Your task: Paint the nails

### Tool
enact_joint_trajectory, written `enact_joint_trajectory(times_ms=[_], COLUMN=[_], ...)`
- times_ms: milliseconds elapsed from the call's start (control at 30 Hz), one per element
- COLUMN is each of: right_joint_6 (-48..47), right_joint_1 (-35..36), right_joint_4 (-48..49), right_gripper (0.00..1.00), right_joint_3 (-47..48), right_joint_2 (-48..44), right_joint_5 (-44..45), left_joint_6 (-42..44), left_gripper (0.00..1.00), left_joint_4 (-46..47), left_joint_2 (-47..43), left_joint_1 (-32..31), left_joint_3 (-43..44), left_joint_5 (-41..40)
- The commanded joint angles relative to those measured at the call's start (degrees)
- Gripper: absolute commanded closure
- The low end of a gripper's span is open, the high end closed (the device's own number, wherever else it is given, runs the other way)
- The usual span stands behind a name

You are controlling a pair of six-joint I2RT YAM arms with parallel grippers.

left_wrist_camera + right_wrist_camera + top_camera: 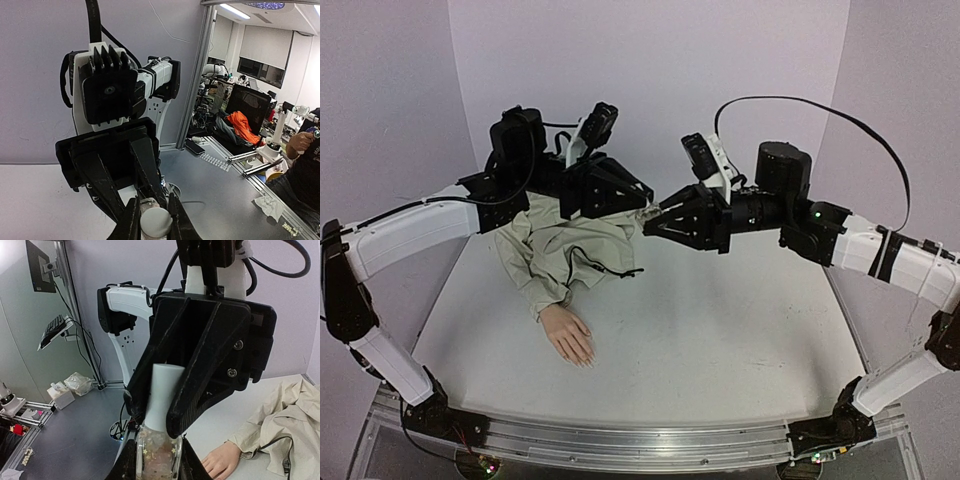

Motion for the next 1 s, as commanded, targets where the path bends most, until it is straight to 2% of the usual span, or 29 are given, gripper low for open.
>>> enact_joint_trajectory(times_ms=[0, 33, 100, 167, 233, 300, 433, 533, 667, 867, 967], right_joint_6=[-7.11, -7.63, -8.58, -9.34, -10.50, -11.29, -9.33, -6.80, -7.17, -10.03, -10.12], right_joint_1=[0.38, 0.37, 0.40, 0.41, 0.36, 0.41, 0.84, 2.32, 6.97, 11.77, 12.75], right_joint_4=[4.92, 4.89, 4.84, 4.62, 4.27, 4.40, 5.00, 6.67, 8.78, 9.04, 9.31], right_gripper=[1.00, 1.00, 1.00, 1.00, 1.00, 1.00, 1.00, 1.00, 1.00, 1.00, 1.00], right_joint_3=[-1.42, -2.02, -3.24, -4.02, -4.65, -5.08, -3.49, -2.82, -1.75, 1.85, 2.73], right_joint_2=[-2.74, -3.12, -4.11, -4.55, -4.57, -4.21, -1.59, 0.88, 4.18, 9.11, 9.89], right_joint_5=[-1.94, 1.36, 9.85, 19.27, 25.52, 31.66, 46.88, 56.72, 68.25, 76.38, 77.42], left_joint_6=[-7.84, -8.76, -11.91, -15.39, -15.61, -16.62, -22.97, -23.84, -23.30, -19.22, -19.48], left_gripper=[0.86, 0.74, 0.63, 0.47, 0.18, 0.12, 0.11, 0.15, 0.20, 0.22, 0.32], left_joint_4=[-0.37, -0.37, -0.52, -1.91, -4.86, -6.08, -7.13, -7.29, -7.56, -9.35, -10.42], left_joint_2=[-1.12, -1.80, -2.91, -4.47, -6.06, -7.83, -9.88, -9.05, -8.85, -7.78, -7.06], left_joint_1=[2.06, 2.78, 4.79, 6.72, 7.23, 7.16, 7.10, 6.12, 4.21, -0.18, -1.02], left_joint_3=[0.31, -1.04, -3.72, -6.19, -8.15, -10.49, -12.94, -11.73, -11.20, -9.59, -8.82], left_joint_5=[-0.45, -3.65, -10.82, -17.30, -21.72, -26.76, -38.04, -39.37, -45.46, -55.73, -58.30])
